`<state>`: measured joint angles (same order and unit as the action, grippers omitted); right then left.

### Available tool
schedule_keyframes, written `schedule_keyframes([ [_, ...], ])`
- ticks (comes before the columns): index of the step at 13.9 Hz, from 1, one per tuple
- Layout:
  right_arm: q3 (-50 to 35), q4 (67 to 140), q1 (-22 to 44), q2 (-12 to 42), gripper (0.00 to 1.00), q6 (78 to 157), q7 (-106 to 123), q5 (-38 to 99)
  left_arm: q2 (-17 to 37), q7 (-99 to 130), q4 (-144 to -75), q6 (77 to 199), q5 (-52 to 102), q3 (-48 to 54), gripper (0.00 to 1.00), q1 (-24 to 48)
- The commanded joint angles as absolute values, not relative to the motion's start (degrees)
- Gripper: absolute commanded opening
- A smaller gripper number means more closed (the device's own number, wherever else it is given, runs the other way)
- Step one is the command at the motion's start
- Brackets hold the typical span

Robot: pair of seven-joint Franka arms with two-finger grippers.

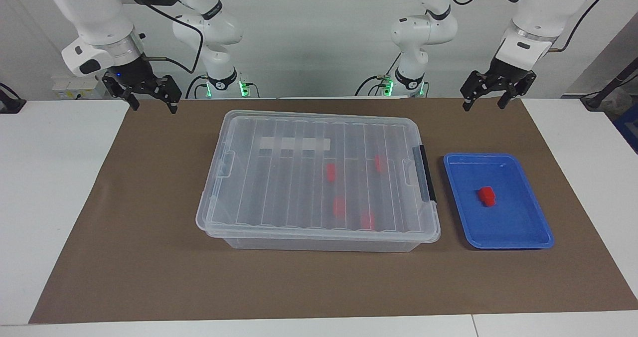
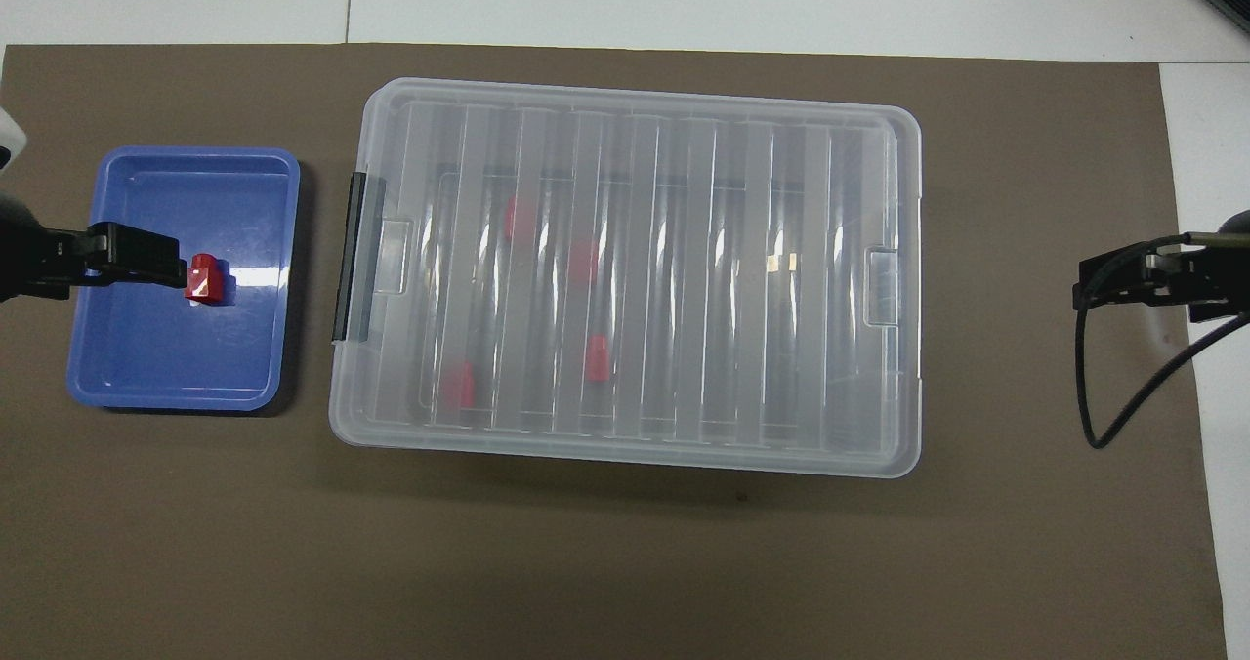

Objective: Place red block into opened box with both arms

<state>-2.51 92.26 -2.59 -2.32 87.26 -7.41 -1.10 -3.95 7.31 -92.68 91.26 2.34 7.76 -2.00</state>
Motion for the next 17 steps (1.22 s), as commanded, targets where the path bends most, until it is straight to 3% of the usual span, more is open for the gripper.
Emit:
schedule_keyframes([
  [1,-2.9,93.8,-3.0,-3.7,1.0,87.4,-6.2,-1.6,-4.7,7.6,-93.3,90.5,2.0,7.8,1.0,-2.4],
  [6,-2.9,95.4,-3.0,-4.3,1.0,89.0,-6.2,-1.4,-4.6,7.5,-93.3,90.5,2.0,7.9,1.0,-2.4],
  [12,-3.2,112.0,-2.7,-9.1,1.0,105.9,-8.9,1.0,-4.6,7.6,-93.3,90.5,2.0,7.8,1.0,-2.4],
  [17,-3.3,118.6,1.6,-8.7,1.0,111.9,-12.0,1.3,-4.6,7.6,-93.3,90.5,2.0,7.9,1.0,-2.4],
])
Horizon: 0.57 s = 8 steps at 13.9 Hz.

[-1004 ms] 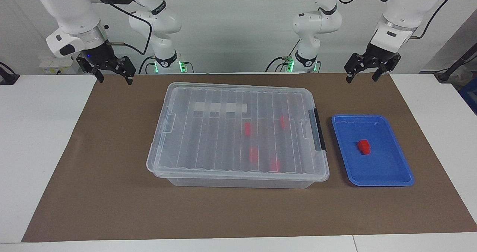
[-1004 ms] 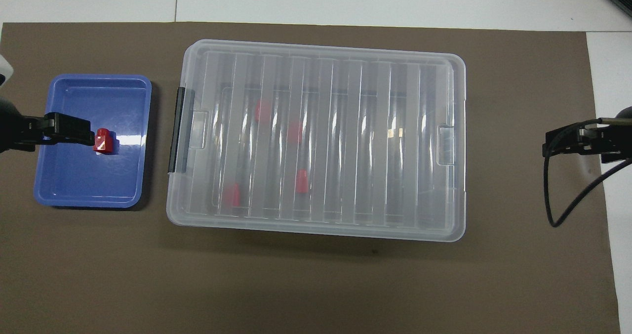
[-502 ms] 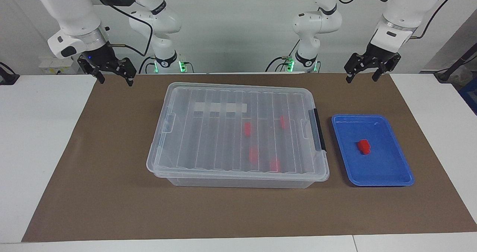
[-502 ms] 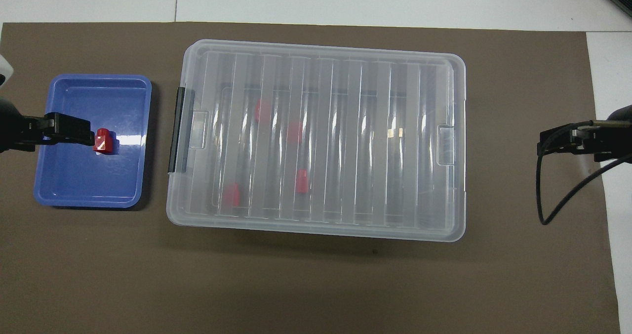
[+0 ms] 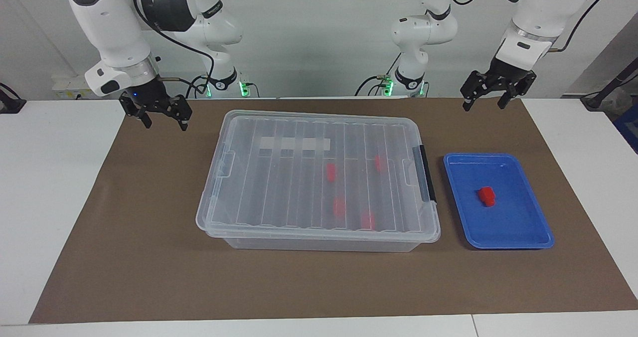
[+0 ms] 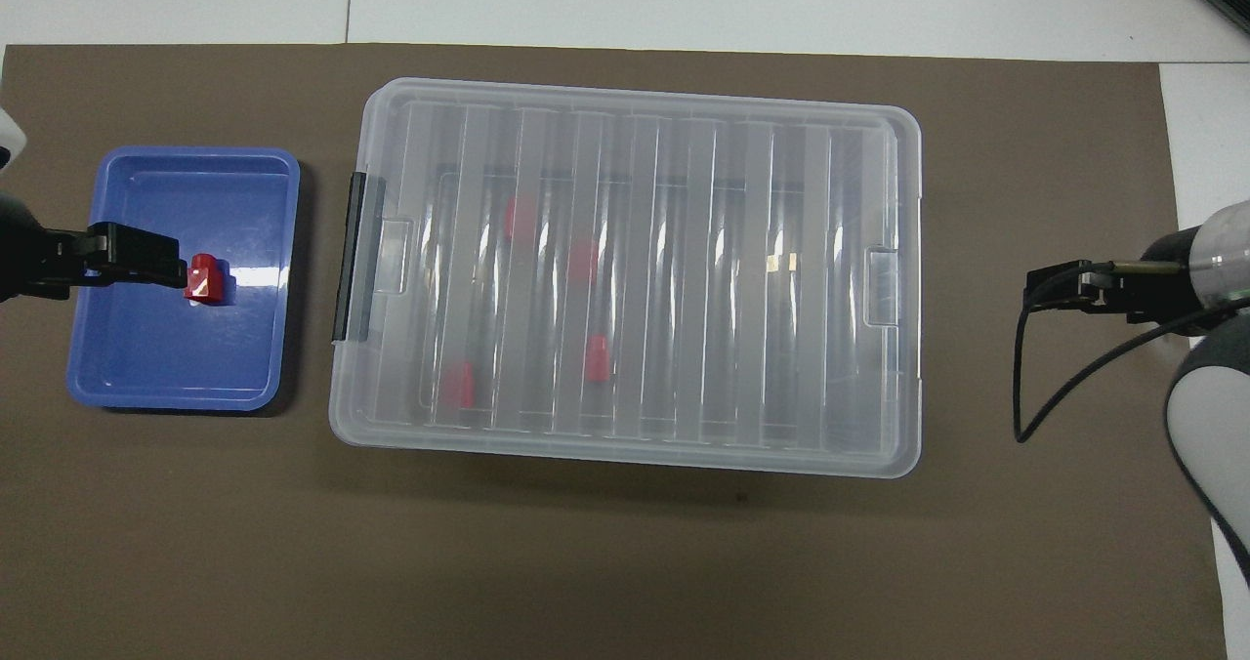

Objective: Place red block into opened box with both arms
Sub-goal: 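Reach the right gripper to the clear lid's nearest edge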

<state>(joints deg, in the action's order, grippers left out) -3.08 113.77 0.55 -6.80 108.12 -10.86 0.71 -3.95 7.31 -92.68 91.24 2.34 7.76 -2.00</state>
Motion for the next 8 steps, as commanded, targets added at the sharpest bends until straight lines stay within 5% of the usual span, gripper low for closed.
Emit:
schedule_keyframes([
  [1,-3.3,119.2,2.1,-8.7,1.0,113.0,-12.0,1.3,-4.6,7.6,-93.3,90.4,2.0,7.8,1.0,-2.4],
  [8,-3.3,124.4,4.6,-9.8,1.0,117.2,-11.8,1.3,-4.6,7.5,-93.3,90.5,2.0,7.9,1.0,-2.4],
])
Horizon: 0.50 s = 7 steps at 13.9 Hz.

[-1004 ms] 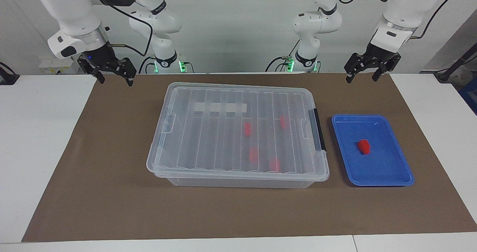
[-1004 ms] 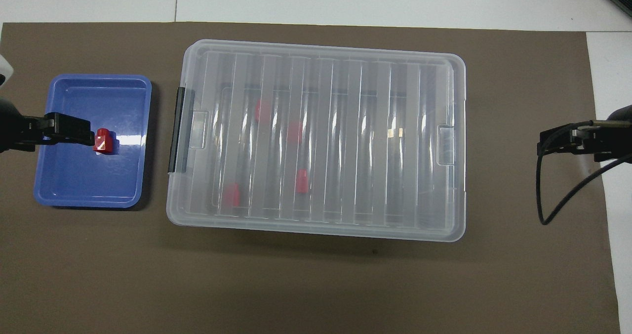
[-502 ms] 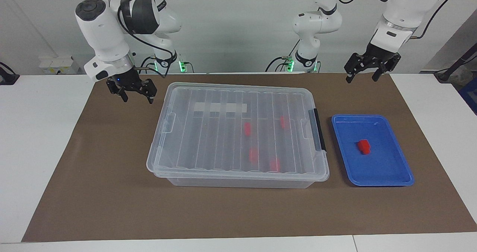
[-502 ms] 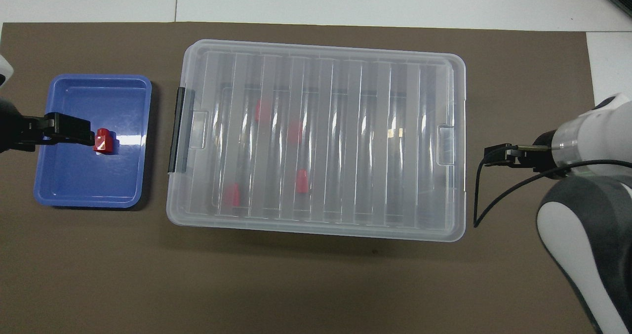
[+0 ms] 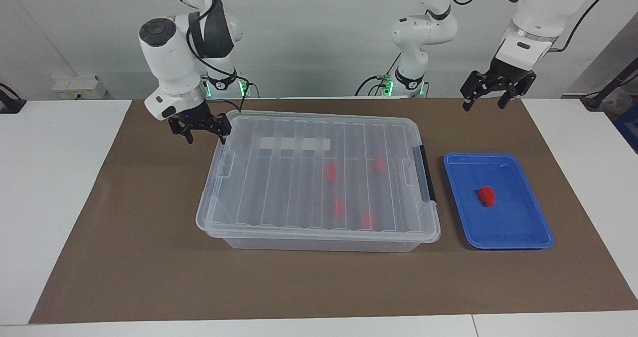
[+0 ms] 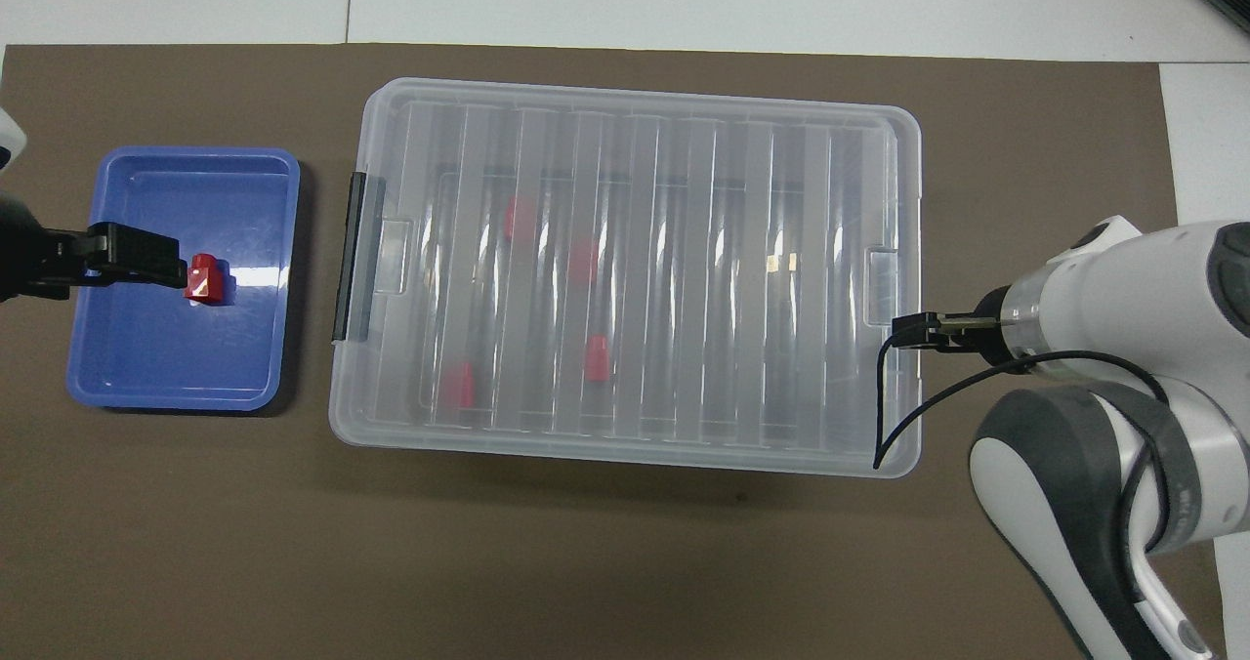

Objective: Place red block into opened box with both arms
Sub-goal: 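Reach the right gripper to the clear lid's nearest edge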

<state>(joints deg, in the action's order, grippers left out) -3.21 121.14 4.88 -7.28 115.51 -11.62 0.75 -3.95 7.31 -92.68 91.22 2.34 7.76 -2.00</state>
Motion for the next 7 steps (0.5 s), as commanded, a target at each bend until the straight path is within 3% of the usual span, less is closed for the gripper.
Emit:
schedule_keyframes([
  [1,-3.3,124.9,4.5,-10.1,1.0,117.2,-11.8,1.3,-4.6,7.6,-93.3,90.4,2.1,7.9,1.0,-2.4],
  [7,-3.0,127.3,3.0,-11.5,1.0,117.2,-11.1,1.3,-4.7,7.5,-93.3,90.5,2.0,7.9,1.0,-2.4],
])
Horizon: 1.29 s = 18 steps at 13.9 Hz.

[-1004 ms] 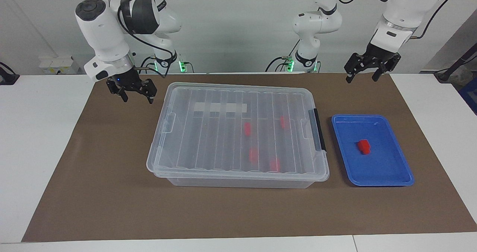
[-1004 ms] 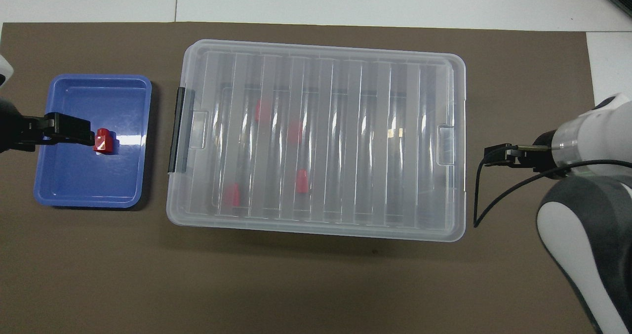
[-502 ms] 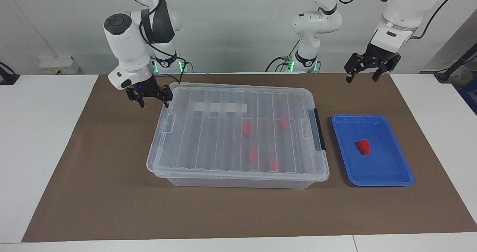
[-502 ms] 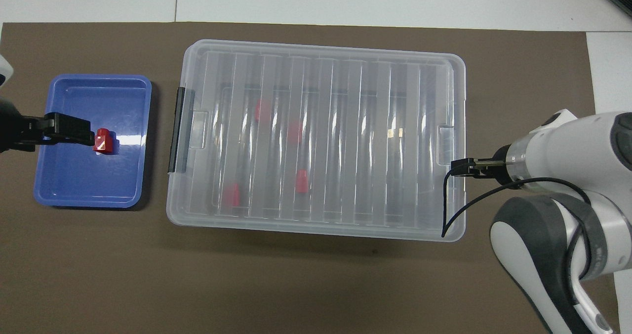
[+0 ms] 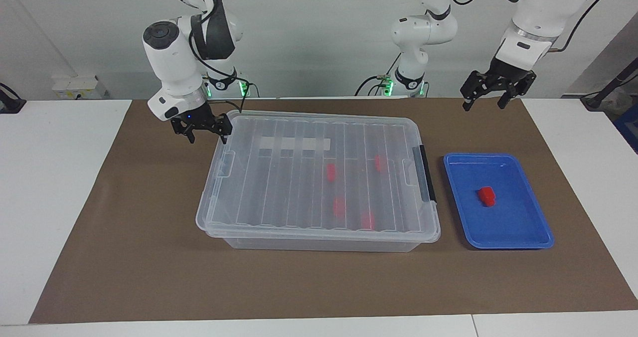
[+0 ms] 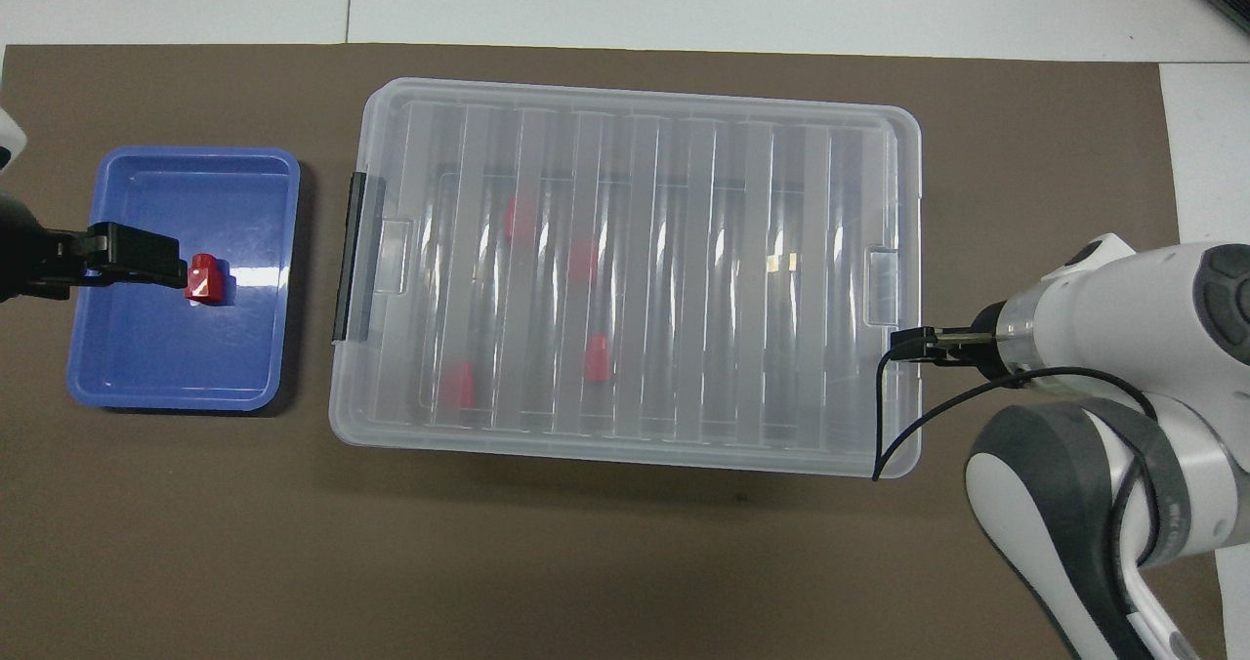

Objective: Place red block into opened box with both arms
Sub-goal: 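Reach the right gripper to the clear lid's nearest edge, then slide the clear lid toward the right arm with the right gripper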

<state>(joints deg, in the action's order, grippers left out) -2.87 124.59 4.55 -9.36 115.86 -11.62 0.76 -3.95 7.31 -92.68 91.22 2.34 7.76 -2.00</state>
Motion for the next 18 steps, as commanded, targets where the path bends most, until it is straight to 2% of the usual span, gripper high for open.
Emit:
schedule_keyframes([
  [1,-3.0,127.7,2.3,-11.7,1.0,117.1,-10.7,1.3,-4.6,7.6,-93.3,90.4,2.0,7.9,1.0,-2.4],
  [12,-2.9,127.8,-13.9,-10.6,1.0,118.2,9.5,0.3,-4.7,7.5,-93.3,90.4,2.0,7.8,1.0,-3.2],
  [13,-2.8,127.7,-15.1,-10.5,1.0,118.6,10.9,0.1,-4.7,7.2,-94.3,92.0,2.0,7.8,1.0,-4.1],
  [16,-2.8,127.4,-18.3,-9.9,1.0,118.8,13.3,-0.6,-6.9,6.6,-106.8,107.3,1.8,7.7,1.0,-7.6],
  [18,-2.7,126.4,-19.5,-9.3,1.0,118.8,13.9,-1.9,-1.1,1.4,-108.1,114.1,-0.2,7.7,1.0,-10.1],
])
